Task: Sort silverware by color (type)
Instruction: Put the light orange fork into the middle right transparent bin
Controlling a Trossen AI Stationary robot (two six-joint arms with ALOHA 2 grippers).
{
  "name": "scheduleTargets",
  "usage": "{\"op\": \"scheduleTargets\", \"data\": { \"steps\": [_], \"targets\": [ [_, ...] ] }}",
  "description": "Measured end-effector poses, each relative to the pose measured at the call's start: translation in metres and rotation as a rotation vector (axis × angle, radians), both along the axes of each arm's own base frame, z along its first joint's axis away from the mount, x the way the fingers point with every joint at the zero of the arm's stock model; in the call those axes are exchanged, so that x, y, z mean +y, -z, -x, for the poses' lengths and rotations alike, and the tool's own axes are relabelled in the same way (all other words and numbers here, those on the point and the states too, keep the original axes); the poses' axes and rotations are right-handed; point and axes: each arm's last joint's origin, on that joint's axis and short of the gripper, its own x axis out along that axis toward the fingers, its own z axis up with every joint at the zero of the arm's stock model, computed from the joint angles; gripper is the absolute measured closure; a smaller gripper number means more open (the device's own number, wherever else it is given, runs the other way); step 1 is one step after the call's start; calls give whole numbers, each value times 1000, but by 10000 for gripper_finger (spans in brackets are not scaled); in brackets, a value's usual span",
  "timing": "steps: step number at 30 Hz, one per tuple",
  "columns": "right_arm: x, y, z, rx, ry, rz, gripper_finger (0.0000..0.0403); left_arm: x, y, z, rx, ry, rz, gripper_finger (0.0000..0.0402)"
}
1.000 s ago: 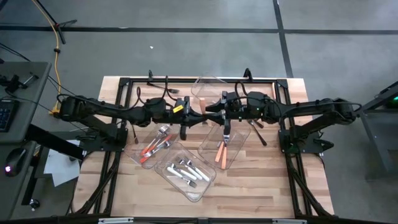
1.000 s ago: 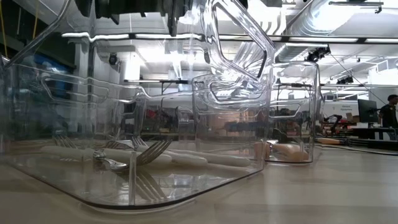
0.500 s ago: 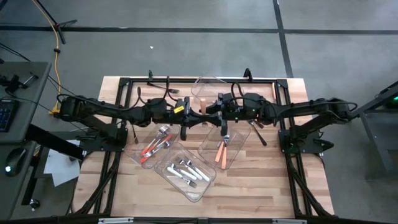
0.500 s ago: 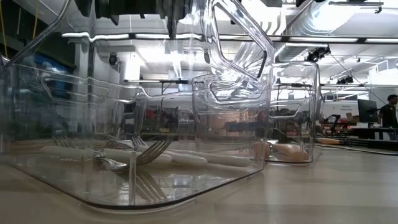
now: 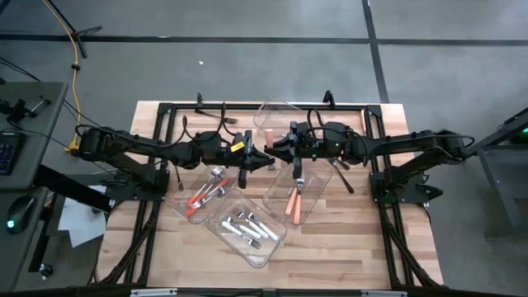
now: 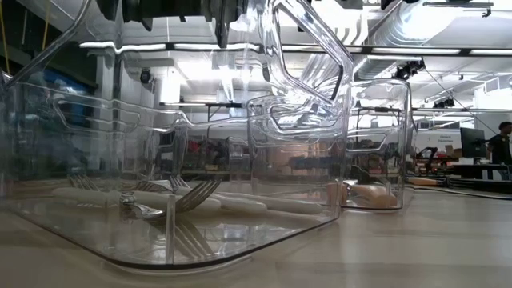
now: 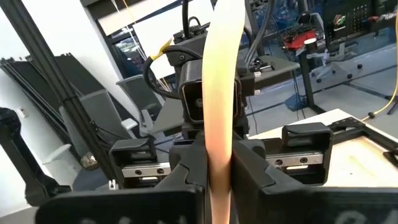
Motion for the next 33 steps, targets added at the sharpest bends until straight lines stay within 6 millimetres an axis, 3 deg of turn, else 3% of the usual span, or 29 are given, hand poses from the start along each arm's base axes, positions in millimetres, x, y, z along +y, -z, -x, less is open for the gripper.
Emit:
{"op": "scheduleTargets", "data": {
  "steps": [9, 14, 20, 25, 28, 33],
  "targets": [
    [0, 0, 0, 2, -5, -11, 377, 0, 1, 0, 6, -1, -4, 370],
    [1, 0, 2, 22, -25, 9, 377, 0, -1, 5, 43, -8, 0, 333],
    [4, -8, 24, 117, -48, 46, 377, 9, -14, 43, 231, -62, -46, 282],
    [3, -15, 49, 210, -13, 47, 377, 16, -35, 85, 273, -97, -56, 267],
    [5, -16, 62, 269, 26, 46, 377, 16, -43, 108, 226, -112, -49, 268],
    [8, -25, 77, 259, 74, 61, 377, 11, -37, 135, 104, -125, 9, 270]
  ]
}}
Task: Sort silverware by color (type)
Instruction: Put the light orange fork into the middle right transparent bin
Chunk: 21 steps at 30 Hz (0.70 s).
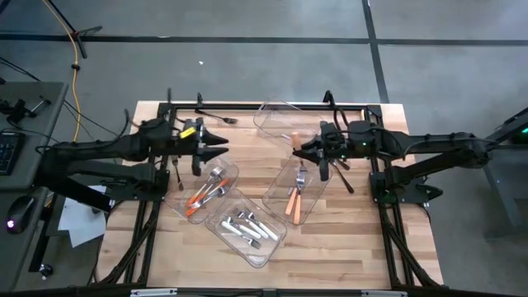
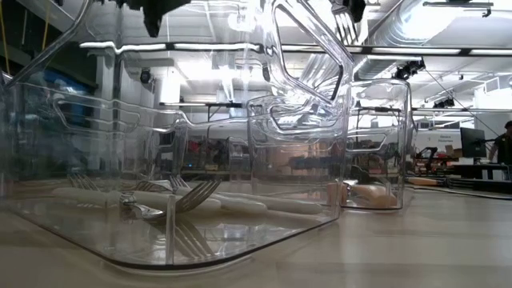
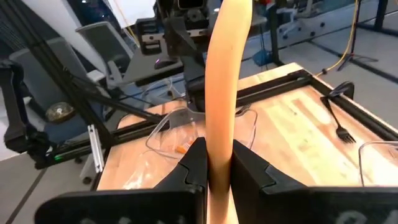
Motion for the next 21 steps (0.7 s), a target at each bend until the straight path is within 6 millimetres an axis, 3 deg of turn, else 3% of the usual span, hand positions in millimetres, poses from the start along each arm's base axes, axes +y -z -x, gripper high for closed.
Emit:
{"op": "scheduleTargets", "data": {
  "steps": [7, 21],
  "targets": [
    [0, -4, 2, -34, 18, 22, 377, -4, 16, 11, -202, -27, 26, 270],
    [-1, -5, 0, -45, 49, -12, 377, -4, 17, 11, -205, -33, -25, 271]
  ]
}}
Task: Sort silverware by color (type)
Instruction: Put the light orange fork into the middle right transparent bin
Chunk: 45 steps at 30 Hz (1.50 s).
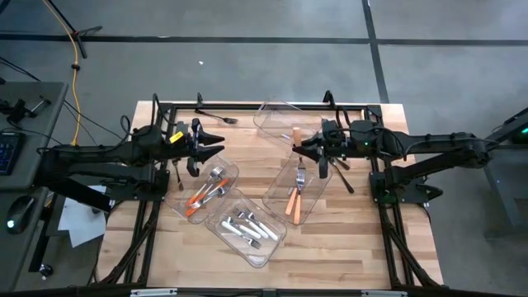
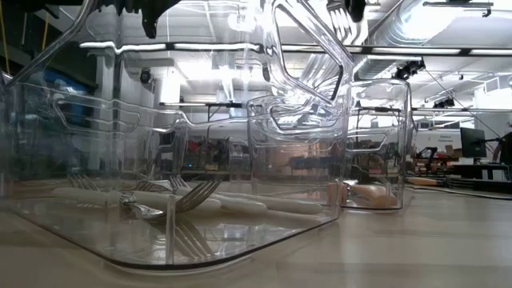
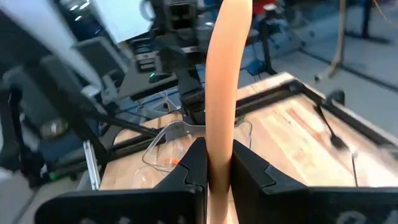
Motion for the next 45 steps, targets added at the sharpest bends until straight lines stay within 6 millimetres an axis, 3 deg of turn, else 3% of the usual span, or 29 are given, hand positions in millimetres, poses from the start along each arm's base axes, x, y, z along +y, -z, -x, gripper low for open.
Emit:
{"op": "scheduleTargets", "data": {
  "steps": [5, 11, 19, 27, 41, 45],
  "targets": [
    [3, 11, 1, 73, 129, -268, 377, 0, 0, 0, 1, 0, 1, 271],
    [21, 41, -2, 242, 366, -537, 377, 0, 0, 0, 4, 0, 1, 271],
    [53, 80, -19, 224, 658, -778, 377, 0, 0, 0, 4, -1, -2, 271],
    [76, 117, -25, 267, 857, -912, 377, 0, 0, 0, 4, -1, -2, 271],
    [67, 153, -47, 338, 972, -979, 377, 0, 0, 0, 8, -5, -44, 271],
    [61, 165, -52, 381, 1006, -993, 361, 0, 0, 0, 7, -5, -44, 271]
  ]
}}
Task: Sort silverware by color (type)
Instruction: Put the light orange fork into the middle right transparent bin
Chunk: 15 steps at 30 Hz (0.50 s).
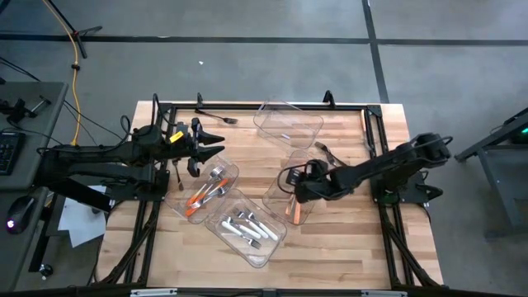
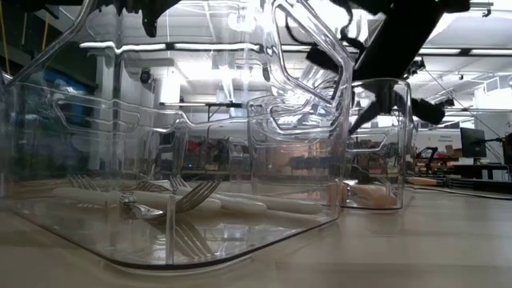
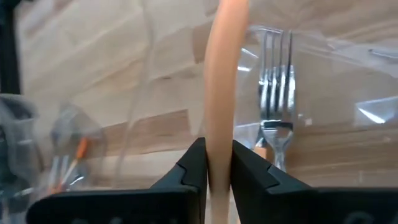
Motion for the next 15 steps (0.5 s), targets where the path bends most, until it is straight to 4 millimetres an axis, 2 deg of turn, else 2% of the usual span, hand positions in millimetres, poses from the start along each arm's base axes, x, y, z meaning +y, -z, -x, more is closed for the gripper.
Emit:
{"op": "scheduleTargets", "data": {
  "steps": [7, 15],
  "targets": [
    [-6, 15, -6, 46, 26, -80, 362, 0, 0, 0, -3, 0, 1, 271],
    [-4, 15, -6, 52, 19, -128, 349, 0, 0, 0, -5, 0, 1, 271]
  ]
}}
